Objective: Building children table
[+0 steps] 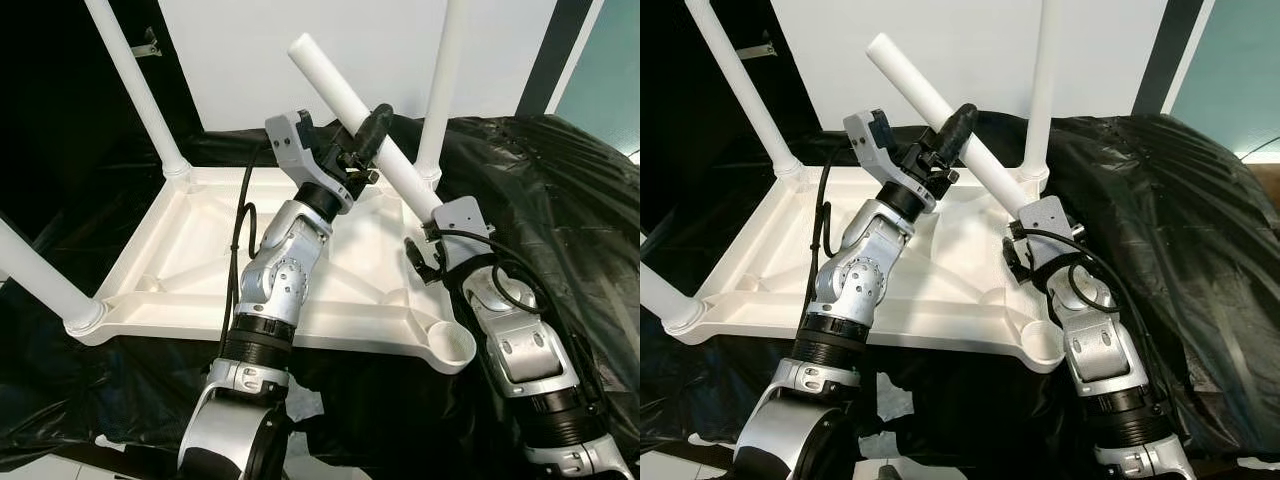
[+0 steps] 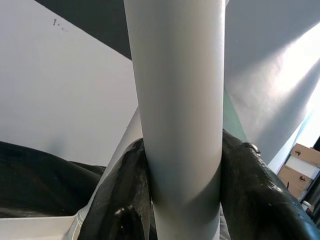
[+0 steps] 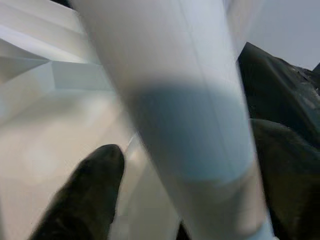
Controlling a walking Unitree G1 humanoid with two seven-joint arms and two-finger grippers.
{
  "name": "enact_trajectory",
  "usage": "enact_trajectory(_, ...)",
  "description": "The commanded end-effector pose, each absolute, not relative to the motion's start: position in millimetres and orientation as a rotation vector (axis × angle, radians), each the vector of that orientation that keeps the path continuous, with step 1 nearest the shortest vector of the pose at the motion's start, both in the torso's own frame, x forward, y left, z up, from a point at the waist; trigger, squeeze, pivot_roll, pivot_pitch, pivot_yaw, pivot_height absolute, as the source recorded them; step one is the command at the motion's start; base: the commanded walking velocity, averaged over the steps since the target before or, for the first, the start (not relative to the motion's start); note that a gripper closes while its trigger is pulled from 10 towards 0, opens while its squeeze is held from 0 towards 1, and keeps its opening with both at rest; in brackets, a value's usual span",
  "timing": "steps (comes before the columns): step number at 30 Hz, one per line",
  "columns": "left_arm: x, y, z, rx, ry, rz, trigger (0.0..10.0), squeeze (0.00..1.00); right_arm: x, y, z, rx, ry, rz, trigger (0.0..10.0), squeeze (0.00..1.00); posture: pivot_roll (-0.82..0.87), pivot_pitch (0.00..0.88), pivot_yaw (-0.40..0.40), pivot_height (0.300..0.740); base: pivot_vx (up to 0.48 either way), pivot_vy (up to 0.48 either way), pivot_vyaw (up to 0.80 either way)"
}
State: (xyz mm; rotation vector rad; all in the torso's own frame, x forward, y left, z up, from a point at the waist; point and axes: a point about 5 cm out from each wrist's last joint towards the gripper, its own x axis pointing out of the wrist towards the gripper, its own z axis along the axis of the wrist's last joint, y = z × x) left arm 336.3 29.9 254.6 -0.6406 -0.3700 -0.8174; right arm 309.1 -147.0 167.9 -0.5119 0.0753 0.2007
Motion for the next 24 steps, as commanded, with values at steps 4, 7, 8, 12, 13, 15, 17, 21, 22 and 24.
enact_trajectory(4, 329.5, 19.4, 253.3, -0.672, -0.37, -0.853, 0.0, 0.0, 309.6, -136.3, 159.4, -0.512, 0.099, 0.265, 0.0, 0.0, -0.1, 0.0, 0.053, 0.74, 0.0, 0.0, 0.0)
enact_trajectory(7, 328.0, 19.7, 253.7, -0.671, -0.369, -0.864, 10.0, 1.0, 310.2, -135.6, 163.0, -0.508, 0.088, 0.259, 0.0, 0.0, -0.09, 0.0, 0.053, 0.74, 0.0, 0.0, 0.0)
enact_trajectory(8, 327.9, 19.9, 253.7, -0.673, -0.368, -0.865, 10.0, 1.0, 310.5, -135.9, 163.9, -0.508, 0.084, 0.254, 0.0, 0.0, -0.09, 0.0, 0.053, 0.74, 0.0, 0.0, 0.0)
enact_trajectory(12, 328.0, 20.6, 255.2, -0.682, -0.372, -0.861, 10.0, 1.0, 310.5, -136.8, 169.4, -0.519, 0.053, 0.22, 0.0, 0.0, -0.1, 0.0, 0.056, 0.74, 0.0, 0.0, 0.0)
enact_trajectory(13, 328.4, 20.8, 255.7, -0.683, -0.372, -0.856, 10.0, 1.0, 310.2, -137.3, 171.8, -0.533, 0.037, 0.201, 0.0, 0.0, -0.1, 0.0, 0.056, 0.74, 0.0, 0.0, 0.0)
enact_trajectory(15, 329.8, 21.0, 256.1, -0.686, -0.369, -0.842, 10.0, 0.98, 309.7, -138.1, 175.4, -0.558, 0.005, 0.159, 0.0, 0.0, -0.1, 0.0, 0.056, 0.74, 0.0, 0.0, 0.0)
enact_trajectory(17, 331.5, 21.1, 256.1, -0.691, -0.363, -0.828, 10.0, 0.0, 307.8, -137.8, 177.6, -0.578, -0.03, 0.099, 0.0, 0.0, -0.11, 0.0, 0.057, 0.74, 0.0, 0.0, 0.0)
enact_trajectory(21, 332.3, 20.7, 256.1, -0.696, -0.36, -0.82, 10.0, 0.0, 304.5, -136.4, 175.7, -0.6, -0.055, 0.037, 0.0, 0.0, -0.11, 0.0, 0.058, 0.74, 0.0, 0.0, 0.0)
enact_trajectory(22, 332.3, 20.7, 256.1, -0.696, -0.36, -0.82, 10.0, 0.0, 304.5, -136.4, 175.7, -0.6, -0.055, 0.037, 0.0, 0.0, -0.11, 0.0, 0.058, 0.74, 0.0, 0.0, 0.0)
enact_trajectory(24, 332.1, 20.5, 256.1, -0.697, -0.358, -0.82, 10.0, 0.0, 301.7, -134.9, 174.7, -0.635, -0.083, 0.001, 0.0, 0.0, -0.11, 0.0, 0.058, 0.74, 0.0, 0.0, 0.0)
